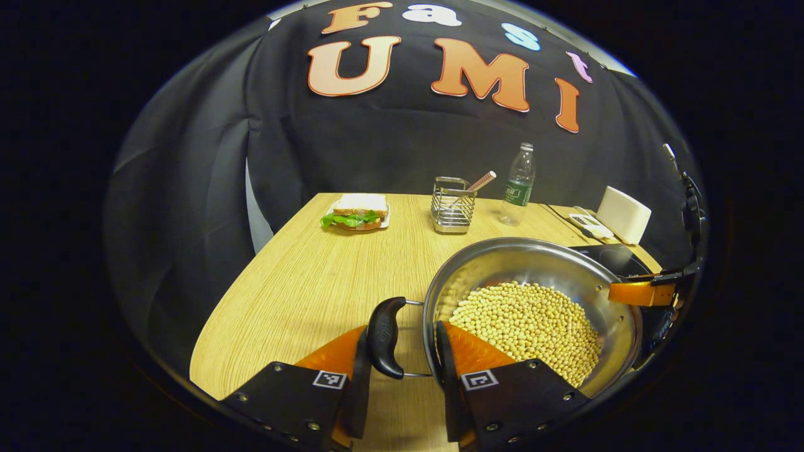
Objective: First push the handle of the pot to place it horizontally, then grasp the pot with both hands and set it on the induction cooktop.
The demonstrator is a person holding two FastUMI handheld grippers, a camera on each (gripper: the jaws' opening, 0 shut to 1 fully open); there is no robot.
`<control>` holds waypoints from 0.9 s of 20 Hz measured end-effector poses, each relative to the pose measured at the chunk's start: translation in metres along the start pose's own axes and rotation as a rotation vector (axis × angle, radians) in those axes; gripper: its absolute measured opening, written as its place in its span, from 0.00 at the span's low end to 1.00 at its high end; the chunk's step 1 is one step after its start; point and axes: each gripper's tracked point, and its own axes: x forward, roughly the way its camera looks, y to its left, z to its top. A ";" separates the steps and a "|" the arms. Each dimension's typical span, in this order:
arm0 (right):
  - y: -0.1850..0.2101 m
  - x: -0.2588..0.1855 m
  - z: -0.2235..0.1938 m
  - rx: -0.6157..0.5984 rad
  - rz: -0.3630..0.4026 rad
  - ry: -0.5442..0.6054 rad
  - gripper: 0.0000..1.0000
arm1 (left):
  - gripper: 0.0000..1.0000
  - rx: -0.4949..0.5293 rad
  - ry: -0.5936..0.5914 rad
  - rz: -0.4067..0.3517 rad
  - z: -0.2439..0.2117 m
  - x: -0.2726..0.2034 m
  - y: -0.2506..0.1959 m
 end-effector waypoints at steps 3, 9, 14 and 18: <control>0.000 0.000 0.002 0.018 0.014 0.001 0.46 | 0.50 -0.023 0.007 0.022 0.000 -0.001 0.001; -0.006 -0.021 0.013 0.032 0.038 -0.013 0.43 | 0.46 -0.069 0.013 0.029 0.000 -0.029 -0.007; -0.022 -0.046 0.037 0.046 0.058 -0.065 0.43 | 0.46 -0.038 -0.041 0.035 0.032 -0.050 -0.029; -0.045 -0.062 0.050 0.065 0.064 -0.090 0.43 | 0.46 0.008 -0.077 0.028 0.053 -0.063 -0.057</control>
